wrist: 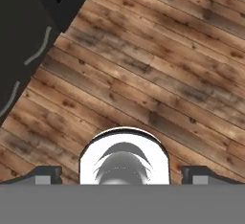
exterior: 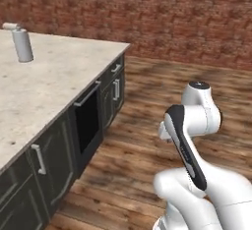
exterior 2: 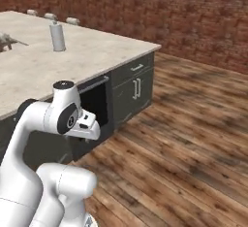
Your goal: Place one of the steaks on the plate and the other in the bowl. Then place the bowl in the fridge.
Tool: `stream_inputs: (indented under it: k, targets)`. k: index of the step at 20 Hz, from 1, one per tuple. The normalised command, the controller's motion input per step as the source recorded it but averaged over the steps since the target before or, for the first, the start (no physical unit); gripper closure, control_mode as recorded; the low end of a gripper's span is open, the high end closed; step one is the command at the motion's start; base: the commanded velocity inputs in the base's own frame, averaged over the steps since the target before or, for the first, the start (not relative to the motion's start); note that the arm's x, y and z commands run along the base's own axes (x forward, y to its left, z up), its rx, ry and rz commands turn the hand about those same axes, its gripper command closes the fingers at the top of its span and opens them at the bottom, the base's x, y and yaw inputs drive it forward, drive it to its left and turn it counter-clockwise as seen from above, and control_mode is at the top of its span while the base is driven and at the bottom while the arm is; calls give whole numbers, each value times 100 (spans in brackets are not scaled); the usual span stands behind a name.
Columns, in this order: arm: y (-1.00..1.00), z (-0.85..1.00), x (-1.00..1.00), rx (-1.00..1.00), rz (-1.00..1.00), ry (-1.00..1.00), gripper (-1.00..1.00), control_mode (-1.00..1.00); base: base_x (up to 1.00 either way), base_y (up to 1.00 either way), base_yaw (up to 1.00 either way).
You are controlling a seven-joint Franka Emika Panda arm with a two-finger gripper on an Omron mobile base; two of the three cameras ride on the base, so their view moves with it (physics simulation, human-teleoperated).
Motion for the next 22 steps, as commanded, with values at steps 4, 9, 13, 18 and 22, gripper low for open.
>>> stream_inputs:
  k: [4, 9, 13, 18, 22]
  targets:
    - [0, 0, 0, 0, 0, 0, -100, 100, 60, 40, -78]
    - [0, 0, 0, 0, 0, 0, -100, 100, 71, 59, -69]
    - [0, 0, 0, 0, 0, 0, -100, 100, 99, 24, -42]
    - [0, 0, 0, 0, 0, 0, -100, 100, 100, 0, -17]
    - [0, 0, 0, 0, 0, 0, -100, 100, 100, 0, -21]
